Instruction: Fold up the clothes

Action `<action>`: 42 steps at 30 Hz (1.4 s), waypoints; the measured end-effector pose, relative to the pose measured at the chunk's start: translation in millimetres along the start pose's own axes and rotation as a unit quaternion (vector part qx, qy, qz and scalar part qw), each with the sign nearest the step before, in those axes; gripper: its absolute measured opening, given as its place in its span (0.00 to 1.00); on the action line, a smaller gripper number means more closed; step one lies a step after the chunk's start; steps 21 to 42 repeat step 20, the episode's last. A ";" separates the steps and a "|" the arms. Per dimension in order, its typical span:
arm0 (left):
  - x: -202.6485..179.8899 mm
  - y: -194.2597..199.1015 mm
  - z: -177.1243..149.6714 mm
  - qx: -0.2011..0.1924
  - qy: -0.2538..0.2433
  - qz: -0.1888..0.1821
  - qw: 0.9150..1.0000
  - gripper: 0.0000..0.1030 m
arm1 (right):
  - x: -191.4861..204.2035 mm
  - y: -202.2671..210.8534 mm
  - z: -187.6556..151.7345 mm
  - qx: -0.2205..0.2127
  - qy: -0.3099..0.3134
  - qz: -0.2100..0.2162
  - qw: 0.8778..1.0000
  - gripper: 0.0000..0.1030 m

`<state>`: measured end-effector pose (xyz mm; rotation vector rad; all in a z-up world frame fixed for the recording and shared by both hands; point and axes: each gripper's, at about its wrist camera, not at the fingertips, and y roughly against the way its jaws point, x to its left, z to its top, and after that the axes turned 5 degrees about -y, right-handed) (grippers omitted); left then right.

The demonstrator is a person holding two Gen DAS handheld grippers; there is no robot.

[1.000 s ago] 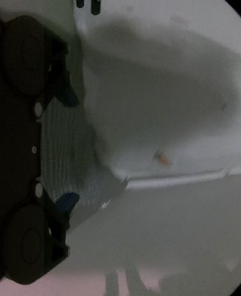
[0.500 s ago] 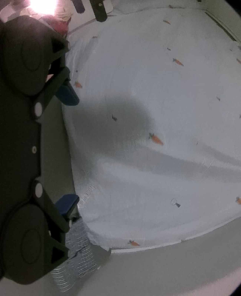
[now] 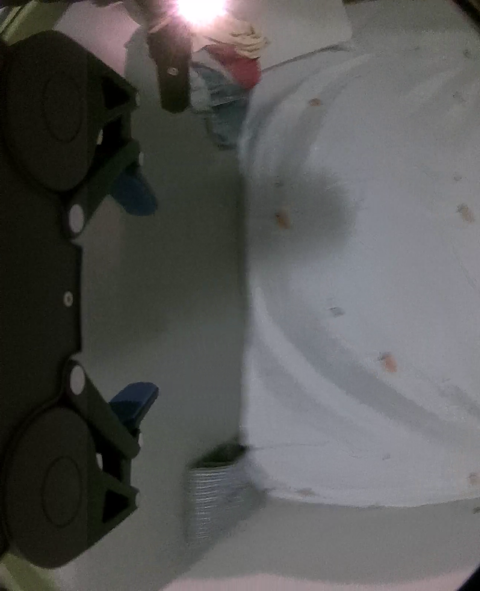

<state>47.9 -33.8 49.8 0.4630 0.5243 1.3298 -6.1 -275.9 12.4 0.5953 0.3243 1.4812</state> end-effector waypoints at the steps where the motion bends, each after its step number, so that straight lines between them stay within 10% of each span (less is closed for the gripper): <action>1: 2.2 4.4 -5.3 0.008 -0.004 0.004 1.000 1.00 | 3.3 3.7 -4.4 0.017 -0.009 -0.004 1.000 0.93; 42: 18.9 48.8 -45.1 0.039 0.008 0.020 0.999 1.00 | 41.4 71.9 -61.0 0.023 0.049 -0.013 0.998 0.93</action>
